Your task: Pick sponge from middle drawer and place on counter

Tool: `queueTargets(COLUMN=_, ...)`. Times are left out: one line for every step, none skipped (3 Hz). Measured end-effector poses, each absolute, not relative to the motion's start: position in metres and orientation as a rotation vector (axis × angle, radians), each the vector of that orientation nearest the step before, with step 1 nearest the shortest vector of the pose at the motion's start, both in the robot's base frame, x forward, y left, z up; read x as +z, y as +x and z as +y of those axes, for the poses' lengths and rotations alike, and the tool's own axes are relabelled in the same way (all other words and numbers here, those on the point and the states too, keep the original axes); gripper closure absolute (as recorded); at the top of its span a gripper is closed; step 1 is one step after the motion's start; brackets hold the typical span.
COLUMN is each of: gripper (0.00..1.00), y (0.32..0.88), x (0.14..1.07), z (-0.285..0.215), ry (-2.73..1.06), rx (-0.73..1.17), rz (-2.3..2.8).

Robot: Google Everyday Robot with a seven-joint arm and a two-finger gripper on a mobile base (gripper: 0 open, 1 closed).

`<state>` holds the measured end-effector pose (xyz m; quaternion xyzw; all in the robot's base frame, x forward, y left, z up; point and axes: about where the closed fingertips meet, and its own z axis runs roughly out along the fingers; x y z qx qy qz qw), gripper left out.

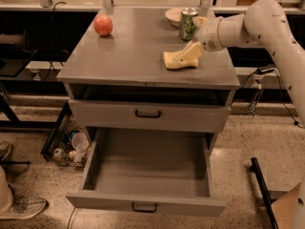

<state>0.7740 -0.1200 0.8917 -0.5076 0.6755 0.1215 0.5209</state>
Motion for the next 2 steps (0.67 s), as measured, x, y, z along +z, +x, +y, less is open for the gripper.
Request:
queueTargets(gripper=0.00, y=0.759, x=0.917, z=-0.163, ry=-1.123, rx=0.203, rz=1.616)
queueTargets(gripper=0.00, y=0.730, x=0.966, z=-0.236, ry=-0.977, rx=0.020, rz=1.610)
